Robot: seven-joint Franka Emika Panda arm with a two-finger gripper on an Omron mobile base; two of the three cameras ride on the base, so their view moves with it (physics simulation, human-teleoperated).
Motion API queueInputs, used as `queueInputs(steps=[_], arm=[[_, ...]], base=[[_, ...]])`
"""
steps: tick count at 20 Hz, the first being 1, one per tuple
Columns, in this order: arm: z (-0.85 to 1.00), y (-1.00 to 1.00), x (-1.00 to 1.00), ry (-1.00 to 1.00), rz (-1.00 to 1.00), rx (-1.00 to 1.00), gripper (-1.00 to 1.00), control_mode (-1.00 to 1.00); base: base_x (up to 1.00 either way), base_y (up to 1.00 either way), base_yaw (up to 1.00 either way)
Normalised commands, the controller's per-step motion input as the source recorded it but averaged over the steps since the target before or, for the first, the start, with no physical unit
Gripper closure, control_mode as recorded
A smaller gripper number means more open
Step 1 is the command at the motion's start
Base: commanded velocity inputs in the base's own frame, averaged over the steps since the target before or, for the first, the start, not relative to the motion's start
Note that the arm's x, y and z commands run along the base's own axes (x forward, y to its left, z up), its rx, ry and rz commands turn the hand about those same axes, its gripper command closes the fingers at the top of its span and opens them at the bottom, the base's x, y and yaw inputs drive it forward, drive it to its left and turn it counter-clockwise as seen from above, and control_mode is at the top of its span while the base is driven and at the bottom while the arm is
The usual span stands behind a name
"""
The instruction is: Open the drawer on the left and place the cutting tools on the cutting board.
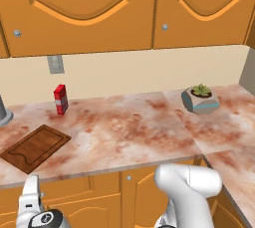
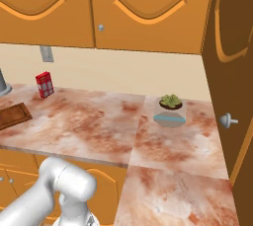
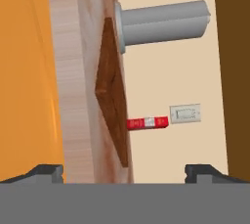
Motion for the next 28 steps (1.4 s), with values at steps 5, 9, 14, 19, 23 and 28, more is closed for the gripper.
queueInputs(steps=[5, 9, 14, 19, 23, 28], arm=[[-0.60, 0.21, 0.00, 0.00, 0.00, 0.00, -1.00, -1.00], [-0.62, 0.26, 0.07, 0.00, 0.00, 0.00, -1.00, -1.00], [-0.53, 0.14, 0.16, 0.00, 0.00, 0.00, -1.00, -1.00], [-0.49, 0.01, 0.10, 0.00, 0.00, 0.00, -1.00, -1.00], [-0.26, 0.00, 0.01, 0.00, 0.00, 0.00, -1.00, -1.00], [-0.16, 0.00, 0.08, 0.00, 0.00, 0.00, -1.00, -1.00]], base=[[0.00, 0.00, 0.00], [0.00, 0.00, 0.00], [0.00, 0.00, 0.00], [0.00, 0.00, 0.00], [0.00, 0.00, 0.00], [0.00, 0.00, 0.00]])
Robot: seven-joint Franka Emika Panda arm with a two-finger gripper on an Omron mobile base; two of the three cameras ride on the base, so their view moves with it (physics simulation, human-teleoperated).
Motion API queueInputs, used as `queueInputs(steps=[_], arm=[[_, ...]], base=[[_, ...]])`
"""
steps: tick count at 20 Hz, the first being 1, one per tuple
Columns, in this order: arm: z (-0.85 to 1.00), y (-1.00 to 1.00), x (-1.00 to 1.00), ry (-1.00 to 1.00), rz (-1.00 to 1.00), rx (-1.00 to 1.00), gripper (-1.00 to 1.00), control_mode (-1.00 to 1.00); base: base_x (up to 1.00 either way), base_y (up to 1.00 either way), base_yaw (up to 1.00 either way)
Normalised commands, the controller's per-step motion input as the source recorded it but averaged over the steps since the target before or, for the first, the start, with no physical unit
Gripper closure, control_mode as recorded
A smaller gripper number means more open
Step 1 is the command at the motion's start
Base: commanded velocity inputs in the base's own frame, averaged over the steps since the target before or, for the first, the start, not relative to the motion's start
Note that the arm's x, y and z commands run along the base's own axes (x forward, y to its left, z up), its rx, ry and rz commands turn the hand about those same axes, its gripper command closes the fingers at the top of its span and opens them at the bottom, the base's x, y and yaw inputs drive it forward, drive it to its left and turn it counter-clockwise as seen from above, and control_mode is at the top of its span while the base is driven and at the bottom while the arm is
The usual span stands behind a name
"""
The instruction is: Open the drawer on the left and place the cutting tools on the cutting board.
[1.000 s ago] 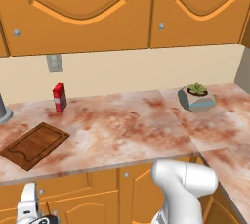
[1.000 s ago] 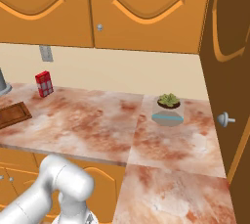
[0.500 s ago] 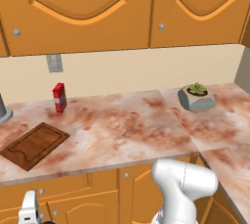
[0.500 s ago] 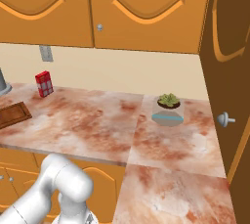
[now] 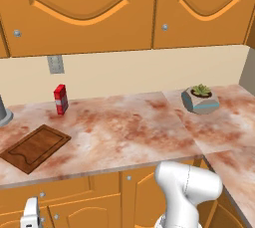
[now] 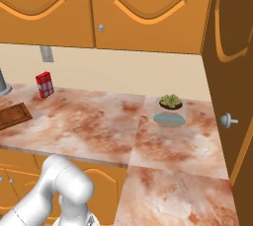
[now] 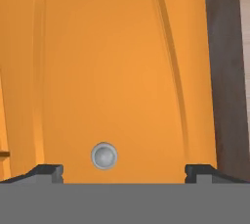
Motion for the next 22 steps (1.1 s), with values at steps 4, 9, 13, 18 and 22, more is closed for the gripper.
queueInputs(steps=[4, 9, 13, 18, 22], arm=[[-0.04, 0.00, 0.14, 0.00, 0.00, 0.00, -1.00, -1.00], [-0.04, 0.00, 0.27, 0.00, 0.00, 0.00, -1.00, -1.00], [-0.07, 0.00, 0.25, 0.00, 0.00, 0.00, -1.00, -1.00], [-0.16, 0.00, 0.05, 0.00, 0.00, 0.00, -1.00, -1.00], [-0.29, 0.00, 0.03, 0.00, 0.00, 0.00, -1.00, -1.00]], base=[[0.00, 0.00, 0.00], [0.00, 0.00, 0.00], [0.00, 0.00, 0.00], [0.00, 0.00, 0.00], [0.00, 0.00, 0.00]])
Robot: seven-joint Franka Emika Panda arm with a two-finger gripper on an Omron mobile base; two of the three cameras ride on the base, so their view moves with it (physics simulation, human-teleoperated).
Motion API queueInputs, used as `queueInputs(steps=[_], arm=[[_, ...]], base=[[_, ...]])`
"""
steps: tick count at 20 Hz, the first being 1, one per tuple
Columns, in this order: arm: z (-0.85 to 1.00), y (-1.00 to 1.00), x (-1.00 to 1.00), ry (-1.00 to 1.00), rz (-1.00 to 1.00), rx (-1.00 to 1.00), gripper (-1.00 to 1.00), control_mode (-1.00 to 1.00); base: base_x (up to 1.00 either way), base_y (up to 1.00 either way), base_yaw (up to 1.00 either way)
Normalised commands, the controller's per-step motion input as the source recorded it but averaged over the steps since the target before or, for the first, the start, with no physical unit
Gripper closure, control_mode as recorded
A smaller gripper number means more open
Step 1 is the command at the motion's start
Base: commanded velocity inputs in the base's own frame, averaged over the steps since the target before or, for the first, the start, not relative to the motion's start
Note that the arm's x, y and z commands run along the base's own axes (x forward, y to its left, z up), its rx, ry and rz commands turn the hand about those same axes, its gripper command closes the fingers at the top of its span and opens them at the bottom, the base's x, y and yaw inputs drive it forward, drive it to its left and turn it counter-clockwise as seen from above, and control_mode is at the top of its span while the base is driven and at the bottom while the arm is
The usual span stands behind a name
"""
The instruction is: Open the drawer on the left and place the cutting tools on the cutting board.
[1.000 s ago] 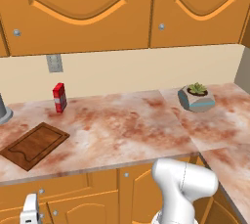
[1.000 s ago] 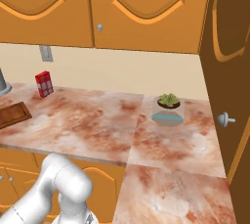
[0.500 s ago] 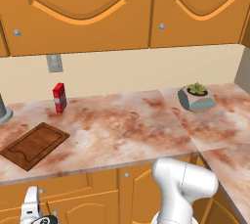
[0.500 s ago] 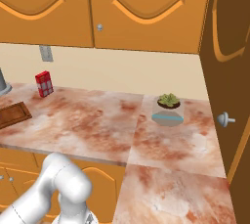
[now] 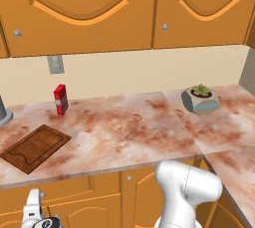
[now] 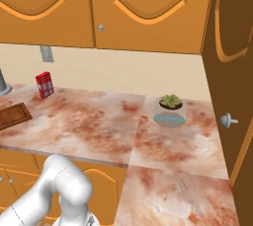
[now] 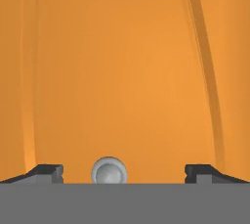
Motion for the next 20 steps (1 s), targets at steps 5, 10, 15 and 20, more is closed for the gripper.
queueInputs(steps=[5, 10, 15, 20], arm=[[-0.30, 0.00, 0.04, 0.00, 0.00, 0.00, -1.00, -1.00], [-0.28, 0.00, 0.07, -0.01, 0.00, 0.00, -1.00, -1.00], [-0.13, 0.00, 0.03, -0.01, 0.00, 0.00, -1.00, -1.00], [-0.03, 0.00, 0.04, -0.02, 0.00, 0.00, -1.00, -1.00]], base=[[0.00, 0.00, 0.00], [0.00, 0.00, 0.00], [0.00, 0.00, 0.00], [0.00, 0.00, 0.00]])
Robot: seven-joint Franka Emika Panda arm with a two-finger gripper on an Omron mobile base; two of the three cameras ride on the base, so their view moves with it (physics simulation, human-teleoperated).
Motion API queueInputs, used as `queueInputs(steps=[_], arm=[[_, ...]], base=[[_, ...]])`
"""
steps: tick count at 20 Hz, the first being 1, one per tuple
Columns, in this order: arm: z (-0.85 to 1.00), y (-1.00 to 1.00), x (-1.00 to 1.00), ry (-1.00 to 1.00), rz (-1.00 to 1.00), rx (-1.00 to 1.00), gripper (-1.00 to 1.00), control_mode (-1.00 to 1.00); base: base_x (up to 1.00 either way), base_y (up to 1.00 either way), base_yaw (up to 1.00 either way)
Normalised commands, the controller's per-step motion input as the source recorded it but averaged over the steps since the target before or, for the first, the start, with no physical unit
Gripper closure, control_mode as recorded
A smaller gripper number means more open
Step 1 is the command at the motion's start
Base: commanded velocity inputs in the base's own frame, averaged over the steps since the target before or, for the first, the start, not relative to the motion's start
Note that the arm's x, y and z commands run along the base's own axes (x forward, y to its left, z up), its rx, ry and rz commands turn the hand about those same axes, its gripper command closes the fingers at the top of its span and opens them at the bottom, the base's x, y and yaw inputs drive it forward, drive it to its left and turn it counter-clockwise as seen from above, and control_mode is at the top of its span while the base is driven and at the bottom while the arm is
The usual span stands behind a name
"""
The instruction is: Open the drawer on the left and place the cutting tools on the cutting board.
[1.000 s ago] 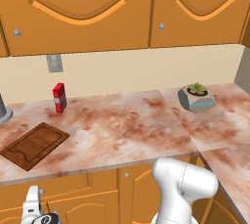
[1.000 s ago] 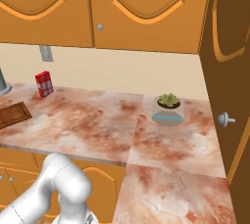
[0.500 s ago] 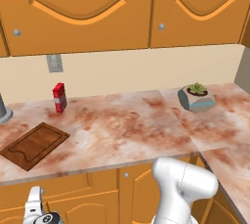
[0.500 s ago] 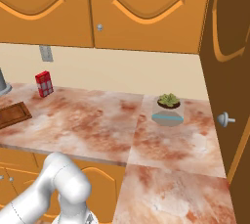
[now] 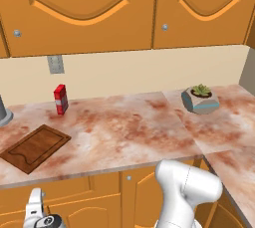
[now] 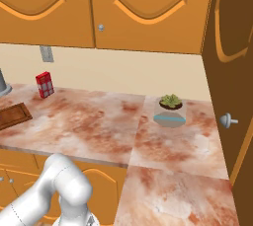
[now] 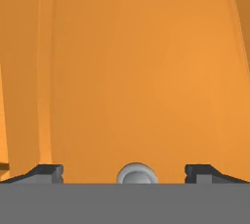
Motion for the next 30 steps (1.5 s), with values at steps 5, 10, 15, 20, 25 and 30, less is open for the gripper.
queueInputs(steps=[5, 10, 15, 20, 25, 30], arm=[[0.00, 0.00, 0.09, -0.04, 0.00, 0.00, -1.00, -1.00], [-0.02, 0.00, 0.06, -0.04, 0.00, 0.00, -1.00, -1.00], [-0.15, 0.00, 0.00, -0.01, 0.00, 0.00, -1.00, -1.00], [-0.30, 0.00, 0.00, 0.00, 0.00, 0.00, -1.00, -1.00], [-0.05, 0.00, 0.00, 0.00, 0.00, 0.00, -1.00, -1.00], [0.00, 0.00, 0.00, 0.00, 0.00, 0.00, 1.00, -1.00]], base=[[0.00, 0.00, 0.00], [0.00, 0.00, 0.00], [0.00, 0.00, 0.00], [0.00, 0.00, 0.00], [0.00, 0.00, 0.00], [0.00, 0.00, 0.00]])
